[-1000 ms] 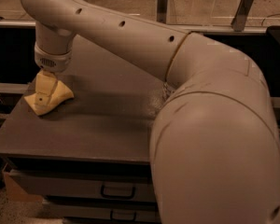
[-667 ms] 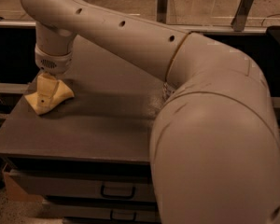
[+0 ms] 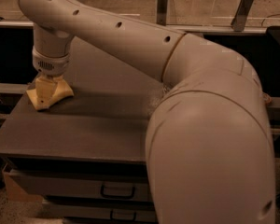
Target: Move sponge near blue plastic bottle
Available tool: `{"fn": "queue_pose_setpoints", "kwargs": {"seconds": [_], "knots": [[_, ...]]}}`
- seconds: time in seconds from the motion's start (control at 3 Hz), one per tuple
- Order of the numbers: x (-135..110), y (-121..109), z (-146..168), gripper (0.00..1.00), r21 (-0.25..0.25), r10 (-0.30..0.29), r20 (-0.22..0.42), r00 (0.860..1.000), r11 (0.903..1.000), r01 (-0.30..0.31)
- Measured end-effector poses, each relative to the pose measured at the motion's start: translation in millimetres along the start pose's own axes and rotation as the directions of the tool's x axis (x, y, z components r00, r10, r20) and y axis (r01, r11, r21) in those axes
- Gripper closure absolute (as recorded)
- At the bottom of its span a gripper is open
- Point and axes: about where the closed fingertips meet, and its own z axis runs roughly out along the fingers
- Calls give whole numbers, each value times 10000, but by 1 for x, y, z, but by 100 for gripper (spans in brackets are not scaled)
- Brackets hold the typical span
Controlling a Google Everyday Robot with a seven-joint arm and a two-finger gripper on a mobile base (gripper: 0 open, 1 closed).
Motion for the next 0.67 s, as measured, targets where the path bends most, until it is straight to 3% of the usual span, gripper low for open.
{"fn": "queue_pose_setpoints", "kwargs": {"seconds": [0.33,0.67], "knots": [[-2,-7,-15,87,374,-212,-297,9993,9991,223],[7,-26,-48,100,1090,-466,-1149,9923,9923,592]]}}
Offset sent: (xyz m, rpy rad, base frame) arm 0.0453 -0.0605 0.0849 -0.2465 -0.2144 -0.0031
